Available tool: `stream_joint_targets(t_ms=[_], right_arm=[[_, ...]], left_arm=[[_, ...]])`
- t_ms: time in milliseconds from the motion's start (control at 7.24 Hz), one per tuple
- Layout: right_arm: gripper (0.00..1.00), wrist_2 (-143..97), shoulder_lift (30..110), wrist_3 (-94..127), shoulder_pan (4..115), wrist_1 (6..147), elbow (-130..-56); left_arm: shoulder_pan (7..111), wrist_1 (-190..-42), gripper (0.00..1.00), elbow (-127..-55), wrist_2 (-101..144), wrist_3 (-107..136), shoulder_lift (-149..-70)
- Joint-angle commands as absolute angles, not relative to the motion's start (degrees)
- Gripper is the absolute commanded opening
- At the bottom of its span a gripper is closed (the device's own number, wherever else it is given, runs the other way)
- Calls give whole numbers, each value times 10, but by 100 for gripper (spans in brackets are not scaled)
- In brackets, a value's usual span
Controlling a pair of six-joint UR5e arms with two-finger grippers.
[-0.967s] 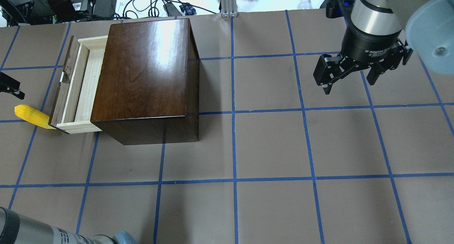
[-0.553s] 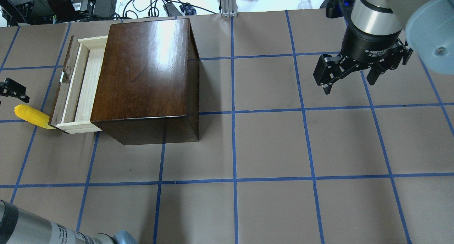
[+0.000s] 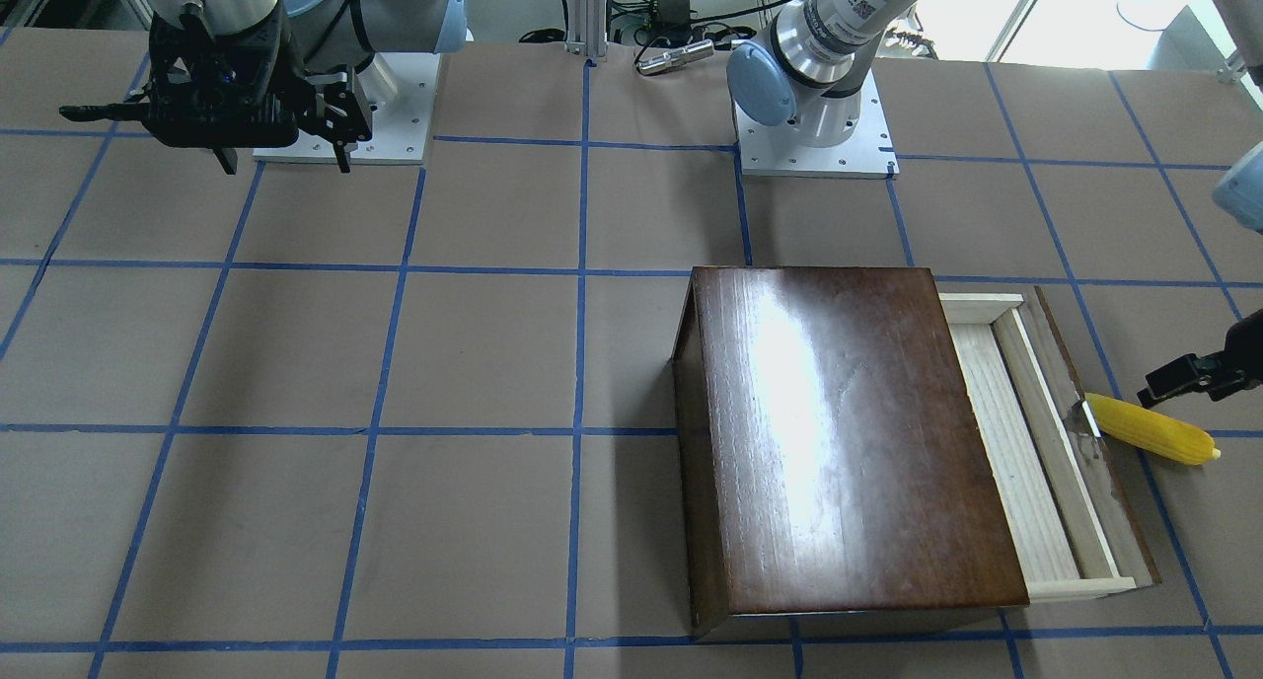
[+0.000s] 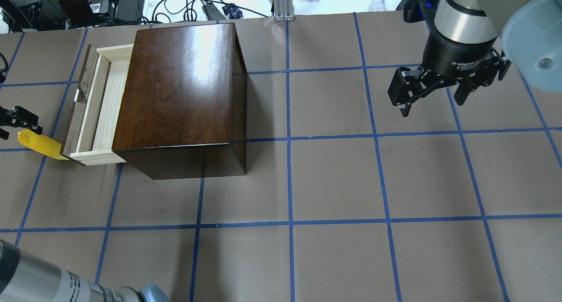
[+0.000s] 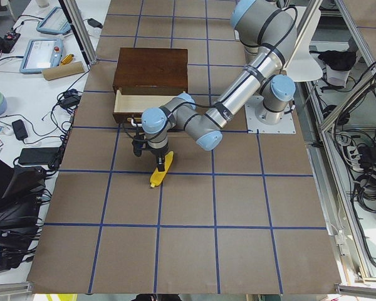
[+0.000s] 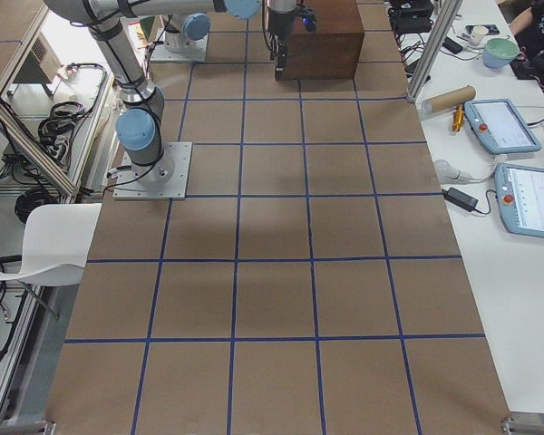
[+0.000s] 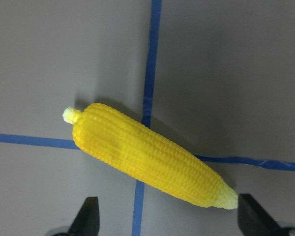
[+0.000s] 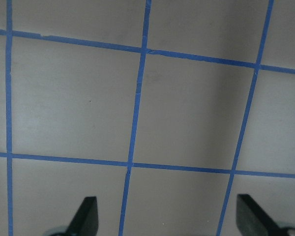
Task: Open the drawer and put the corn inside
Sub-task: 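Lower the left gripper and grasp the yellow corn cob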
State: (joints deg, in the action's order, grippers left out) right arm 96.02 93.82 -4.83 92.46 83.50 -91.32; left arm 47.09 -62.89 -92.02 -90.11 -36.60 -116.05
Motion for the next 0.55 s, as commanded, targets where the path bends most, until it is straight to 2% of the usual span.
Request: stream_joint_targets(t_ms=[0, 414], right_arm=[[100, 960, 939, -48, 925, 835, -913], [100, 960, 939, -48, 925, 835, -913]], left_arm=[[470, -608, 100, -922, -901, -366, -1179], [470, -599, 100, -923, -905, -366, -1200]])
